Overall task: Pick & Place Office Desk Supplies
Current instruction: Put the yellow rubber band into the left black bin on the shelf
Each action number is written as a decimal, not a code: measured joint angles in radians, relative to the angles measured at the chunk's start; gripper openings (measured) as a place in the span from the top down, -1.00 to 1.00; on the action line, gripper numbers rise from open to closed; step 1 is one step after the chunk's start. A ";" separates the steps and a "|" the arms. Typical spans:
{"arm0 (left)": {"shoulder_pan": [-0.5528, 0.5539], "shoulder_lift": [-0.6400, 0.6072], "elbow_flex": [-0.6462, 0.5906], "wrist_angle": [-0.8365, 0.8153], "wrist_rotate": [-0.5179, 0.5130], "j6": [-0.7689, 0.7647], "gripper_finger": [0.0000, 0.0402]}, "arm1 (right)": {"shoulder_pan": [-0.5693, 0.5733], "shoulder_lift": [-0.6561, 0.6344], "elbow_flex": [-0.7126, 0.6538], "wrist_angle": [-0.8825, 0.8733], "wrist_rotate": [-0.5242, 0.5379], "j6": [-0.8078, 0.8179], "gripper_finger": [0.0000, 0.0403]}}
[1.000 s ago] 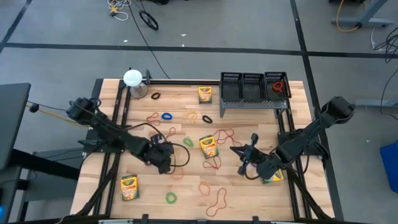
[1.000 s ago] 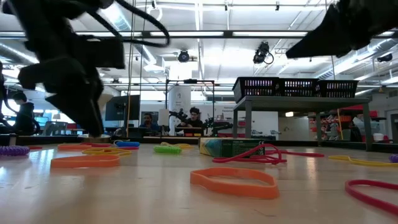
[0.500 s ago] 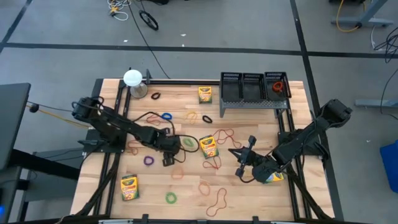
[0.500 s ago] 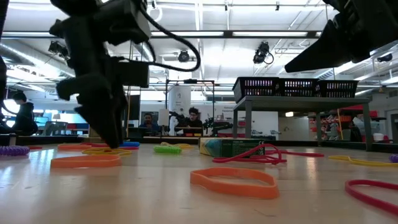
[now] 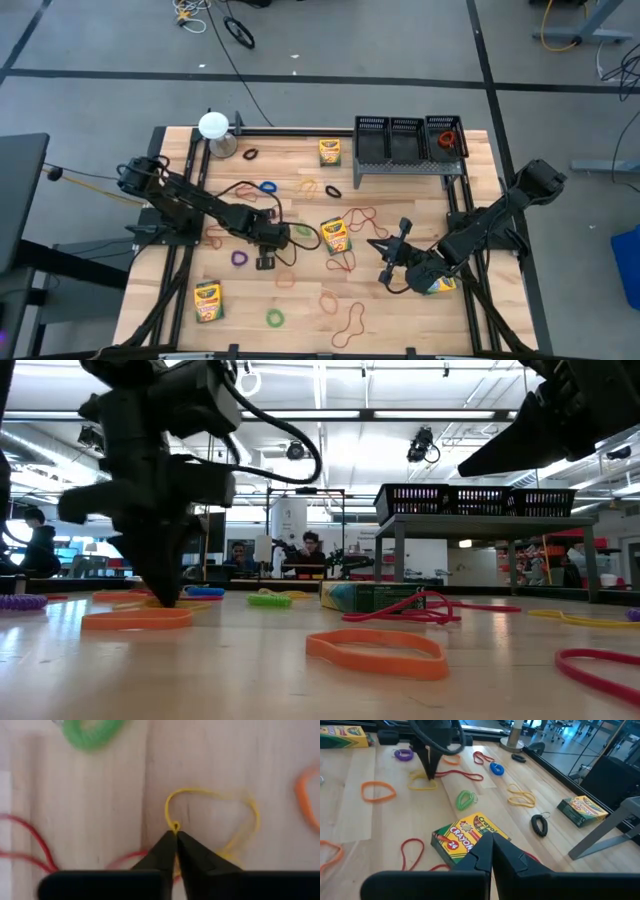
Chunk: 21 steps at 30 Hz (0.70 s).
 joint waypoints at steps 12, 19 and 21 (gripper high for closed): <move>-0.068 -0.275 -0.109 0.312 -0.189 0.130 0.98 | 0.000 0.000 0.000 -0.001 0.000 0.000 0.95; -0.041 -0.296 -0.395 1.073 -0.189 0.209 0.98 | -0.003 0.003 0.000 0.014 0.001 0.008 0.95; -0.022 -0.266 -0.453 1.264 -0.189 0.217 0.98 | -0.011 0.010 0.000 0.033 -0.007 0.012 0.95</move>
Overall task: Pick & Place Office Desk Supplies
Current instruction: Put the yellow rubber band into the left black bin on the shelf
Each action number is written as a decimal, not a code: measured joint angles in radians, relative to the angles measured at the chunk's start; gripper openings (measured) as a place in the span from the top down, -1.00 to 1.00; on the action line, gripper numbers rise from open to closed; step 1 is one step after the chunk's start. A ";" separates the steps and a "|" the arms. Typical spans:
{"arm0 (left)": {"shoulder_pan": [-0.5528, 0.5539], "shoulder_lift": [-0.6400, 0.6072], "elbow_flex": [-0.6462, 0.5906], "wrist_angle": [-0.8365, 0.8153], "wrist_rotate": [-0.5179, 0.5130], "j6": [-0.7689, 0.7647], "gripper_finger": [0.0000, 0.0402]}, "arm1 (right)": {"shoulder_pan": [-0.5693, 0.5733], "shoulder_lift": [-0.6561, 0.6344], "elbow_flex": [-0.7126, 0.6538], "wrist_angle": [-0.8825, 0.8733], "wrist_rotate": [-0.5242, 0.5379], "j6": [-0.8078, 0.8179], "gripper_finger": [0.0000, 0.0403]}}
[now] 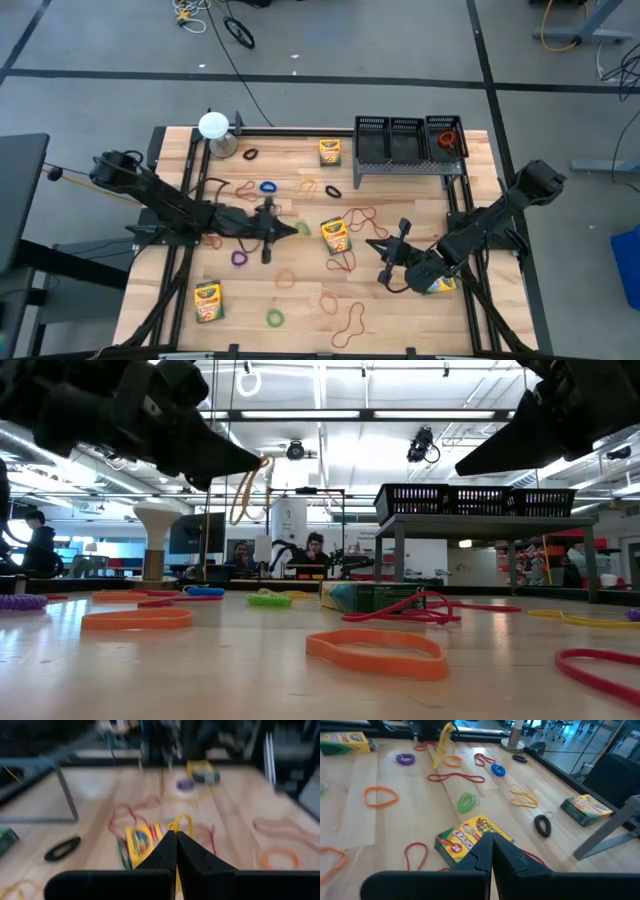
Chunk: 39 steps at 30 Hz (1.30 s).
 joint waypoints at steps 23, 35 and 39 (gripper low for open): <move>0.067 0.458 0.137 0.516 0.075 0.098 0.98 | -0.211 0.384 0.002 0.830 -0.301 -0.134 0.31; 0.065 0.458 0.144 0.519 0.075 0.098 0.98 | -0.348 0.561 0.131 0.966 -0.415 -0.167 0.00; 0.065 0.458 0.144 0.516 0.109 0.094 0.98 | -0.374 0.582 0.154 0.970 -0.410 -0.171 0.14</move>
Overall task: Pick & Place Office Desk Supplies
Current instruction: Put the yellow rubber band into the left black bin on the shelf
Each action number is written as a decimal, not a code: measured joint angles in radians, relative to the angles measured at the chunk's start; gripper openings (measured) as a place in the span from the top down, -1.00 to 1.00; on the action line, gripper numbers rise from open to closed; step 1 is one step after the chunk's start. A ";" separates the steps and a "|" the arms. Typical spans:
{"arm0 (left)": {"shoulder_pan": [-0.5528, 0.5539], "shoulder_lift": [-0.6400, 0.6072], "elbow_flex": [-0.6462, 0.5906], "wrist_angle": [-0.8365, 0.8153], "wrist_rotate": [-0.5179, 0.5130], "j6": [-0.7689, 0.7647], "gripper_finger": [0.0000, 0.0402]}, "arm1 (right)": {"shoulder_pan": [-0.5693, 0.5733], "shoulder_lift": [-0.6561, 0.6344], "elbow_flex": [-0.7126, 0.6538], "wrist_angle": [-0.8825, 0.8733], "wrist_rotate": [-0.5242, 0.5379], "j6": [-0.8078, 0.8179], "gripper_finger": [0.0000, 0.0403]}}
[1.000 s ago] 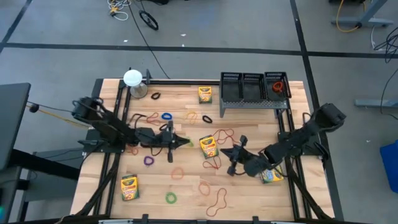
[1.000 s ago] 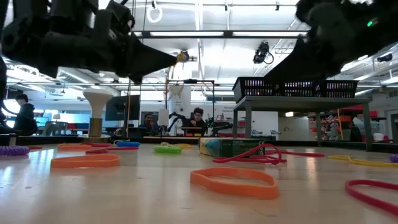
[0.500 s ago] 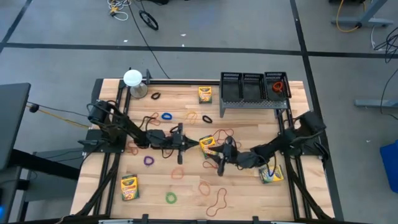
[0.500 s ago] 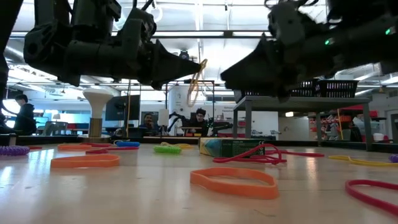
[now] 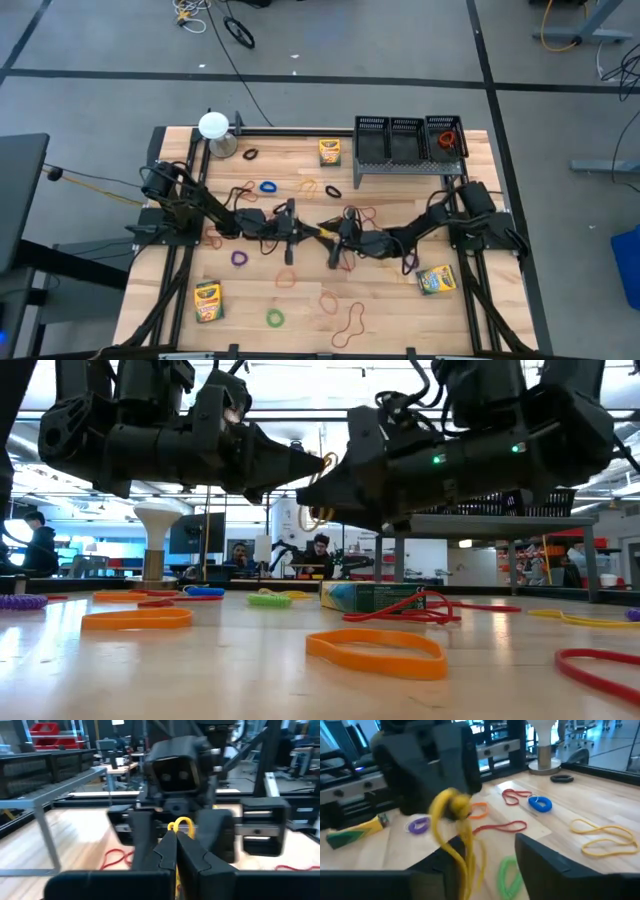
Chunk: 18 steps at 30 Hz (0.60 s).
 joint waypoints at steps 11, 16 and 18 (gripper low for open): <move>-0.008 -0.006 -0.001 0.010 0.014 -0.032 0.69 | 0.034 0.006 0.000 -0.001 0.043 -0.084 0.93; -0.009 -0.021 -0.003 -0.001 0.011 -0.022 0.46 | 0.055 0.006 0.000 -0.004 0.093 -0.120 0.97; -0.008 -0.043 -0.006 -0.021 0.006 -0.022 0.38 | 0.060 0.006 0.000 -0.013 0.109 -0.128 0.96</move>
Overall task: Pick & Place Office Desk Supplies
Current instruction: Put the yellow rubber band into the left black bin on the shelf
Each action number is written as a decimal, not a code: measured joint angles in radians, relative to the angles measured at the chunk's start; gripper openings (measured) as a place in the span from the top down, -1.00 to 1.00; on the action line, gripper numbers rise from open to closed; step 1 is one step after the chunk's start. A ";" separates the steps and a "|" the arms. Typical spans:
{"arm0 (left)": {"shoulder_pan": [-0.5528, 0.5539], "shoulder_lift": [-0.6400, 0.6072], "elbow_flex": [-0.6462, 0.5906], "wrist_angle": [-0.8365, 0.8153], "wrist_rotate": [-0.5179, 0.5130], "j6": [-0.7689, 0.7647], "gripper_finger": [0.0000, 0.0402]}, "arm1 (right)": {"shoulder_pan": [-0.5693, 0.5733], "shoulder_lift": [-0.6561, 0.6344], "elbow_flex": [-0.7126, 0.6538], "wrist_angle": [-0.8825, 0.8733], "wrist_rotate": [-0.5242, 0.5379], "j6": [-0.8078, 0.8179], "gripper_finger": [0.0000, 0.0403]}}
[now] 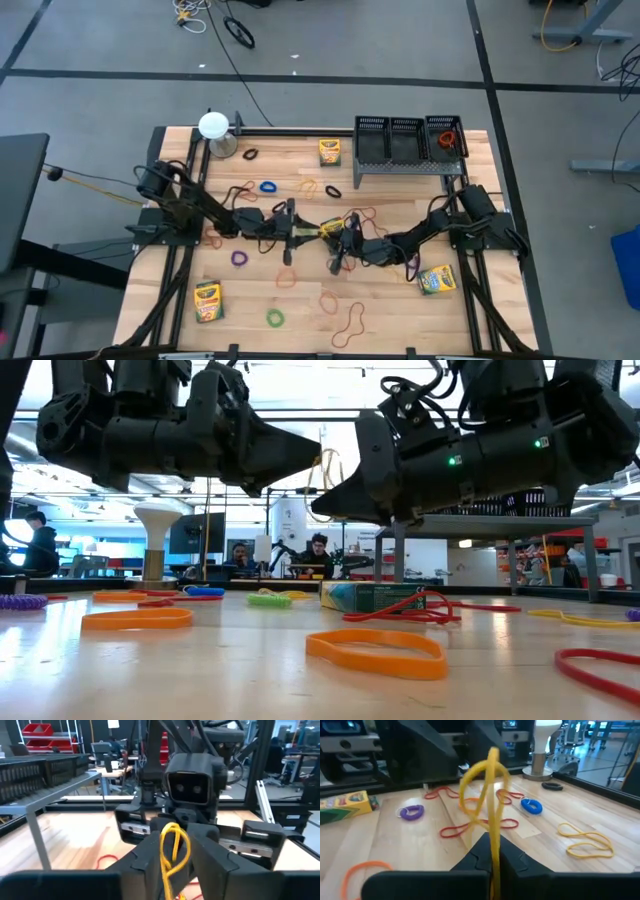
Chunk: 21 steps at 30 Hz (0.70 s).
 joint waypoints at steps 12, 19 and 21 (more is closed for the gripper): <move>0.002 -0.117 -0.267 0.211 -0.140 0.029 0.15 | 0.003 -0.055 0.000 -0.078 0.040 0.000 0.98; 0.018 -0.111 -0.324 0.203 -0.258 0.059 0.17 | -0.013 -0.291 -0.001 -0.357 0.115 -0.002 0.98; 0.030 -0.111 -0.318 0.189 -0.253 0.055 0.17 | -0.035 -0.391 0.006 -0.481 0.148 -0.002 0.98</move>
